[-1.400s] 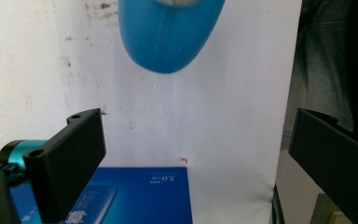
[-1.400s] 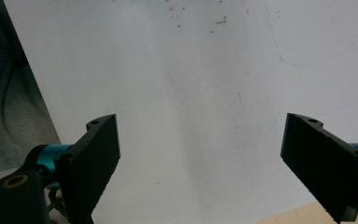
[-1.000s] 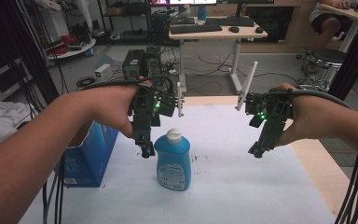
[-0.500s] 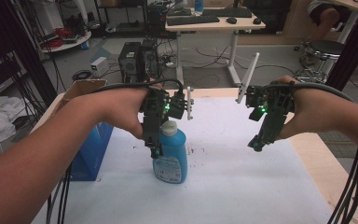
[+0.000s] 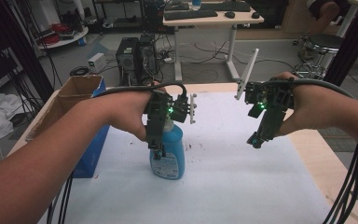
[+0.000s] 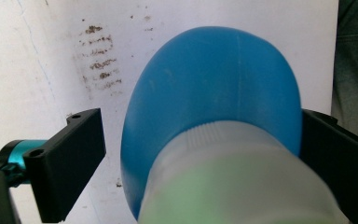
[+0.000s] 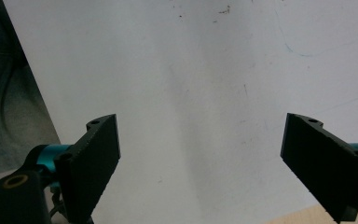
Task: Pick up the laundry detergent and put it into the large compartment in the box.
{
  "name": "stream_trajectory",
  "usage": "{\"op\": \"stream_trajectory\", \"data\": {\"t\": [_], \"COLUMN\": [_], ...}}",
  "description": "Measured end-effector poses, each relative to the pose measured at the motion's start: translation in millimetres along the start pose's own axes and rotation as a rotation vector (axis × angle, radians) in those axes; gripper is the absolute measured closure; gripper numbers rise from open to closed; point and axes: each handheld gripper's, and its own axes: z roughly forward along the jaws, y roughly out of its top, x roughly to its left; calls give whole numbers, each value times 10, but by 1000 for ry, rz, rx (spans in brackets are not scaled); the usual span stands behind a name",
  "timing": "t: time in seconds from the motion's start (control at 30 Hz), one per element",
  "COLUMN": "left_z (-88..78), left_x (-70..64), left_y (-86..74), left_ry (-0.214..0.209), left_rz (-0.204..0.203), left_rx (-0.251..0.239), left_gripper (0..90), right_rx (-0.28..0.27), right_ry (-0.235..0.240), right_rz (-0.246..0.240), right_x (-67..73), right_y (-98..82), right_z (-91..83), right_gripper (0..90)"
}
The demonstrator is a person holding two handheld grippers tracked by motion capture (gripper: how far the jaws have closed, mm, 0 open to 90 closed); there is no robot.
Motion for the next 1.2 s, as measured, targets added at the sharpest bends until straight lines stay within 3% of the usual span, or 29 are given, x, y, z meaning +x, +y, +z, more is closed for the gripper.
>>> {"op": "stream_trajectory", "data": {"t": [0.07,0.13,0.43,1.2], "left_z": [11,14,13,-15], "left_x": [3,3,5,-11], "left_y": [-1,0,-2,12], "left_ry": [4,-5,7,10], "left_rz": [6,12,9,17], "left_rx": [1,0,-1,-2], "left_gripper": [38,101,101,269], "right_rx": [0,-2,0,11], "right_ry": [0,0,0,1], "right_rz": [5,-1,6,14], "right_x": [3,-5,-9,0], "right_y": [2,2,9,27], "right_z": [2,2,19,25], "right_gripper": [110,110,110,110]}}
